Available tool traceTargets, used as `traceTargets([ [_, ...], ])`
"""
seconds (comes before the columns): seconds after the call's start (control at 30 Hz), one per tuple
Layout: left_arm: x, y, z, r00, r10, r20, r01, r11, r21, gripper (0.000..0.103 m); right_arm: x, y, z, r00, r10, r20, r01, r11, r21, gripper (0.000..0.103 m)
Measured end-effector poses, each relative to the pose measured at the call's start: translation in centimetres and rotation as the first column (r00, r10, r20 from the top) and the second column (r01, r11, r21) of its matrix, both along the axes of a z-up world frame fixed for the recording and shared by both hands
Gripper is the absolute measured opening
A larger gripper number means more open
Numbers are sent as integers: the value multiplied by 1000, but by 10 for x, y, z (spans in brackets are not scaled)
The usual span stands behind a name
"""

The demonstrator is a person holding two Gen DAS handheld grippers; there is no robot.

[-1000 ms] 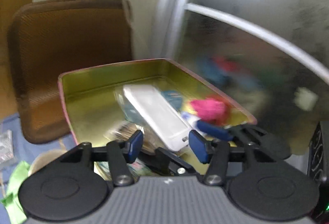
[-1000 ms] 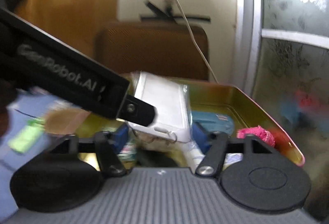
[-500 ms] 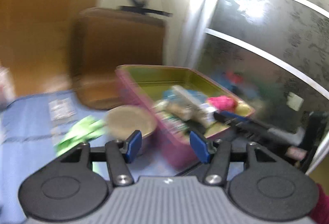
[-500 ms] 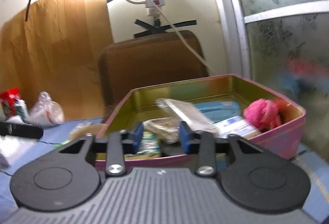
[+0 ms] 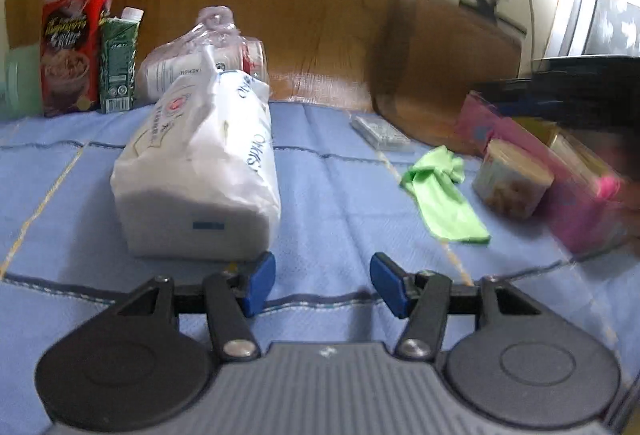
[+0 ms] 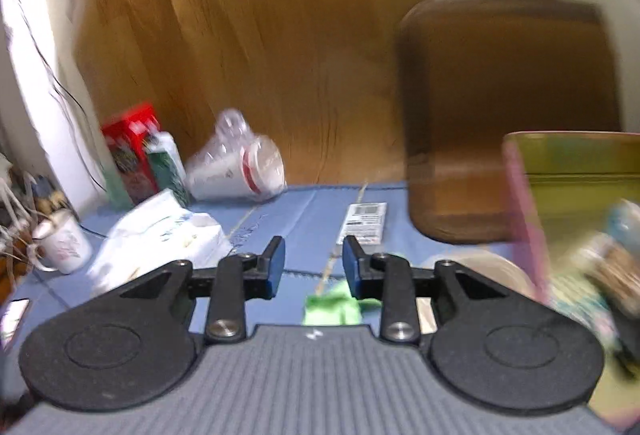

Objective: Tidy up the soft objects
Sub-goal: 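Grasp the white barcode card on the tablecloth with the right gripper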

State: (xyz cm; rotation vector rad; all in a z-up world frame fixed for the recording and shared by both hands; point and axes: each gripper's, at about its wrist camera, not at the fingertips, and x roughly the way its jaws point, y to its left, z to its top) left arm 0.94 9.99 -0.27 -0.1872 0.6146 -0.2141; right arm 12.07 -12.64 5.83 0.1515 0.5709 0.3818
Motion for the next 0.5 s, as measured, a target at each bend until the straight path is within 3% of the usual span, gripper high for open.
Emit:
traceTargets([
  [0.07, 0, 3, 0, 1000, 12, 5, -12, 1000, -26, 54, 46, 27, -10, 997, -20, -80, 15, 998, -66, 48],
  [0.2, 1, 3, -1, 1000, 11, 16, -10, 999, -52, 54, 119, 56, -32, 971, -133, -198, 93, 975, -201, 52],
  [0.3, -3, 5, -2, 999, 19, 37, -17, 998, -64, 54, 147, 62, -50, 943, -199, -267, 130, 958, -256, 69],
  [0.37, -3, 6, -1, 999, 20, 43, -17, 997, -75, 54, 157, 62, -65, 923, -234, -307, 145, 947, -287, 72],
  [0.43, -4, 7, -2, 999, 22, 45, -18, 996, -91, 54, 151, 65, -66, 941, -220, -258, 136, 942, -307, 58],
  [0.5, -4, 10, -2, 999, 25, 42, -20, 994, -112, 54, 140, 67, -63, 946, -182, -269, 102, 953, -284, 58],
])
